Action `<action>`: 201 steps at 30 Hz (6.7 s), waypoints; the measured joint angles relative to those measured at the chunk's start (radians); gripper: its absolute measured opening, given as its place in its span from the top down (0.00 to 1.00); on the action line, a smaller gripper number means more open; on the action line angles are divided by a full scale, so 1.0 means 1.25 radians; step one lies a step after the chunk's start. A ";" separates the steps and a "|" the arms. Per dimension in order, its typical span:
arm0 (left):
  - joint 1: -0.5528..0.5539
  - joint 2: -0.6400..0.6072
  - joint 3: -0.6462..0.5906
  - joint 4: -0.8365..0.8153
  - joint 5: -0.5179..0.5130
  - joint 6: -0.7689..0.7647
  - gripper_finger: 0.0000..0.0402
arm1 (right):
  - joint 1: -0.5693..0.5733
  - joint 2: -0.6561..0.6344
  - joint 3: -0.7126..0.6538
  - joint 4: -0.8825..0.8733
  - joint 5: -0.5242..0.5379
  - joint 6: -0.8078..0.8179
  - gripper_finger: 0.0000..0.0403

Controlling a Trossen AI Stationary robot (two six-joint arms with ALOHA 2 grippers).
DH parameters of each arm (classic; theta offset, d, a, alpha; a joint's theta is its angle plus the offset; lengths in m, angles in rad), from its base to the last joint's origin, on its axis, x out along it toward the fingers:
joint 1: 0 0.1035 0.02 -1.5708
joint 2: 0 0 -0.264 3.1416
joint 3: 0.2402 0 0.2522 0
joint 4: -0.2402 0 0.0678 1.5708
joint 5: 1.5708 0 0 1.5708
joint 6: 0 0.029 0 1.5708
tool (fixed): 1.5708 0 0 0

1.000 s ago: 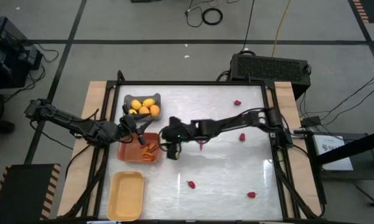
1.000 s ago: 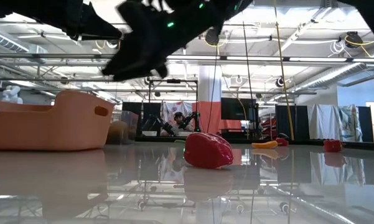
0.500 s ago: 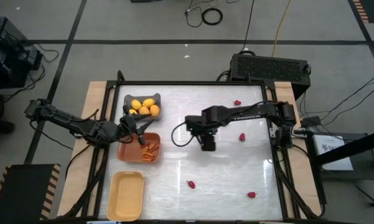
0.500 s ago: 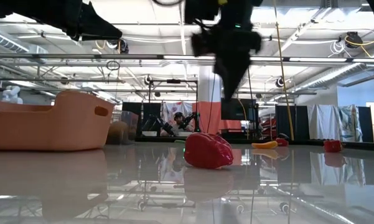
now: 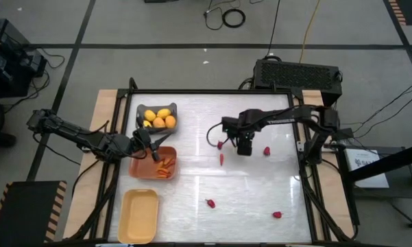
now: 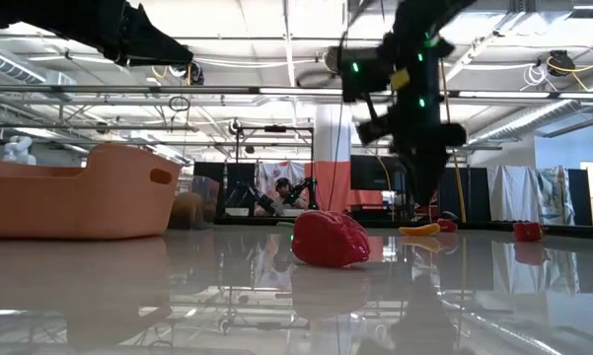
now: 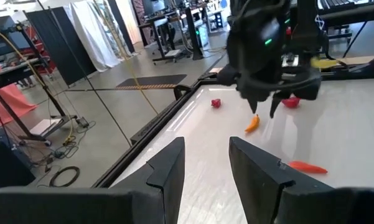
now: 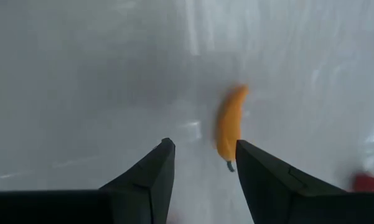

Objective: Sort produce into baskets
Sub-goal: Put the yellow chili pepper into the orange bin, then put the orange chili pepper into the orange bin

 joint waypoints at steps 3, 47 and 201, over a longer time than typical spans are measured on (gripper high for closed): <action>0.001 0.000 0.000 0.001 0.000 0.000 0.67 | -0.044 0.000 -0.045 0.025 -0.022 0.013 0.60; 0.015 0.000 0.000 0.002 -0.003 0.001 0.67 | 0.040 0.000 -0.007 0.347 -0.062 0.155 0.98; 0.015 0.000 0.000 0.002 0.015 -0.020 0.67 | 0.334 0.185 0.083 1.002 0.218 0.507 1.00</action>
